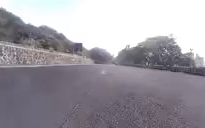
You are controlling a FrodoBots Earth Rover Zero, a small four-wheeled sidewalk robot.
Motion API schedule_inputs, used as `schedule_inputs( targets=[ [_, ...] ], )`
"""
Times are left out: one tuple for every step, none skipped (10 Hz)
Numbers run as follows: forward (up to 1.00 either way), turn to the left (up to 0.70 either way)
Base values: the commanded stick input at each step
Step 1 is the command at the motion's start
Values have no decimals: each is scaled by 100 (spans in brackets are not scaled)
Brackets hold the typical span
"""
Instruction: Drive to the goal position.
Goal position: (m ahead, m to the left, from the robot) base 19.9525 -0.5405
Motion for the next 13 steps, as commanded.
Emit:
schedule_inputs(
  targets=[
    [70, 0],
    [70, 0],
    [70, 0],
    [70, 0],
    [70, 0],
    [70, 0],
    [70, 0],
    [70, 0],
    [70, 0],
    [70, 0],
    [70, 0],
    [70, 0],
    [70, 0]
  ],
)
